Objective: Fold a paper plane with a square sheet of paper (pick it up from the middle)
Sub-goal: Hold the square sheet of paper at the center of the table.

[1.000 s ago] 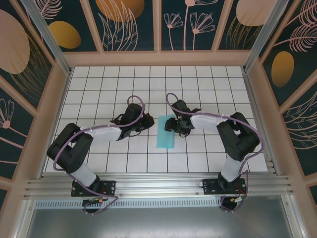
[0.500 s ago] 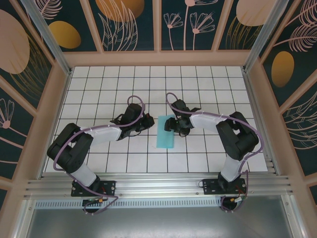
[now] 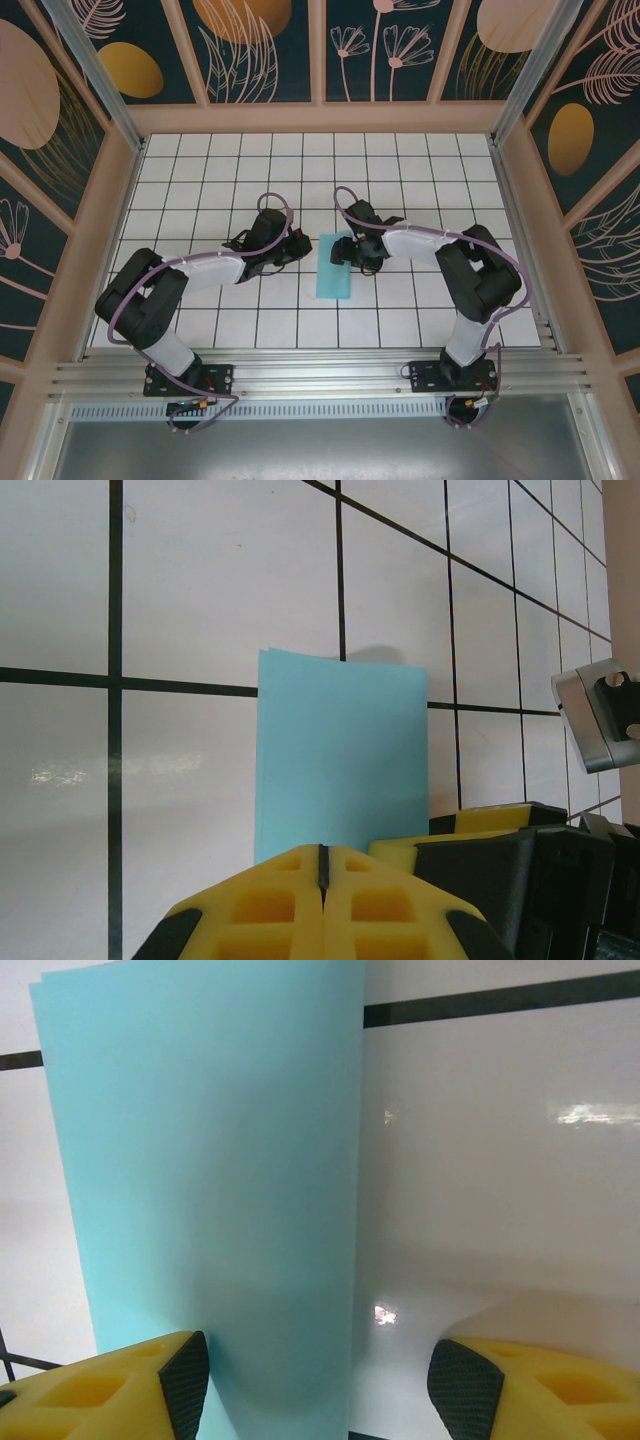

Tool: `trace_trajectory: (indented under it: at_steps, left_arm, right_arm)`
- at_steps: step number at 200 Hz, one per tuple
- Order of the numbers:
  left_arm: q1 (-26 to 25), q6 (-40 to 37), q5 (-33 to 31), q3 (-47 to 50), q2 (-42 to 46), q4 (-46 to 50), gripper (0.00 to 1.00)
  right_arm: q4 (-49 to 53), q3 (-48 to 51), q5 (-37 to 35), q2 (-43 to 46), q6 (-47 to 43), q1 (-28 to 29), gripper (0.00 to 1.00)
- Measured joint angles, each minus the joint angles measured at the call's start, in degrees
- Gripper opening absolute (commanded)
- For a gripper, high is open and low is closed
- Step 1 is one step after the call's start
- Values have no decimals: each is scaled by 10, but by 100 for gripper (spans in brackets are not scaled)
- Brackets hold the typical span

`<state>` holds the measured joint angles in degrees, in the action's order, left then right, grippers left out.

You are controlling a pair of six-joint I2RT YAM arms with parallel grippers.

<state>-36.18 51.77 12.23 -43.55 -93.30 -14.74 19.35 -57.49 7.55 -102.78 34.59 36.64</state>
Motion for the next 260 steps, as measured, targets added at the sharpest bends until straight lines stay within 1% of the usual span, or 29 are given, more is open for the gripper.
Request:
trace_trajectory:
  at_steps: [164,183,260]
  left_arm:
    - [0,0,11,0,-6,0,0]
    - [0,0,17,0,-9,0,0]
    - [0,0,69,-21,-59,0,0]
  right_arm:
    - [23,-19,-15,-13,-2,6,71]
    - [24,-19,-17,-13,-2,8,69]
    - [27,-21,-22,-15,-2,9,70]
